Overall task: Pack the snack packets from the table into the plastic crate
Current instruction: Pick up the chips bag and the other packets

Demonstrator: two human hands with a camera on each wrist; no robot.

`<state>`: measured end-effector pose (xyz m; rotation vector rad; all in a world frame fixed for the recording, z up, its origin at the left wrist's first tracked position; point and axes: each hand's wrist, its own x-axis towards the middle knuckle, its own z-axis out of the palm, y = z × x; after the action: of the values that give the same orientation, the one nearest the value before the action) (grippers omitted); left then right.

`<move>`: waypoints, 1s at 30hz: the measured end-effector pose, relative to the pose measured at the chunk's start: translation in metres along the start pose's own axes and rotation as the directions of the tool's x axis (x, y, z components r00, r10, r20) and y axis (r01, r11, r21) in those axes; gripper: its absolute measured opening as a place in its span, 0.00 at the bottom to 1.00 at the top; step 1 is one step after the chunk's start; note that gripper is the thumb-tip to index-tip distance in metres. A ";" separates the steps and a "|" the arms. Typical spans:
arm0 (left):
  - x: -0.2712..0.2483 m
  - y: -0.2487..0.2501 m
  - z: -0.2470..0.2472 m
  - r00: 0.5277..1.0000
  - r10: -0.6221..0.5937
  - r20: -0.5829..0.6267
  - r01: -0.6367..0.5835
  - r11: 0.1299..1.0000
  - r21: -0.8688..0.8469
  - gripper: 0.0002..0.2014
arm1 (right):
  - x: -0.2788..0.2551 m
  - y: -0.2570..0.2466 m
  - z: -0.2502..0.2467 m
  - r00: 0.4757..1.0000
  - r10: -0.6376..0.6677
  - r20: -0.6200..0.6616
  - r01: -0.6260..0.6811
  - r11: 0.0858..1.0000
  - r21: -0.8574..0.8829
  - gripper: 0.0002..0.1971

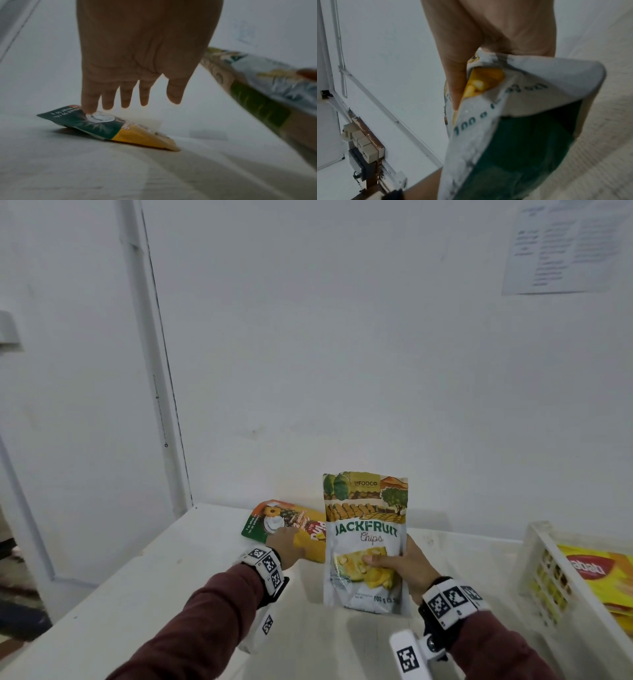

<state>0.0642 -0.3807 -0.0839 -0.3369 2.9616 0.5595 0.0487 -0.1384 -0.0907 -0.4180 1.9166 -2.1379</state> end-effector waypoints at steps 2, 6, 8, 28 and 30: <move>0.012 -0.008 0.000 0.999 0.029 -0.019 -0.025 0.983 0.182 0.33 | 0.007 0.000 -0.001 1.000 0.000 0.007 0.000 1.000 0.010 0.52; 0.042 -0.016 -0.004 0.999 0.025 -0.023 -0.016 0.940 0.340 0.35 | 0.019 0.000 -0.002 0.999 -0.008 0.031 0.007 1.000 0.013 0.52; 0.052 -0.020 -0.007 1.000 0.024 -0.009 -0.019 0.914 0.405 0.35 | 0.024 -0.002 -0.004 0.999 0.001 0.046 -0.001 1.000 -0.003 0.47; 0.014 0.031 -0.032 0.879 -0.095 0.467 -0.183 0.837 0.515 0.25 | 0.022 -0.006 0.009 0.997 0.059 0.051 -0.055 0.995 -0.089 0.51; 0.018 0.019 -0.039 0.893 -0.121 0.434 -0.064 0.919 0.388 0.23 | 0.016 -0.009 0.013 0.997 0.058 0.057 -0.052 0.993 -0.101 0.48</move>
<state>0.0399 -0.3813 -0.0441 -0.1764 2.5216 0.0133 0.0389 -0.1547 -0.0796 -0.4381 1.9837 -1.9786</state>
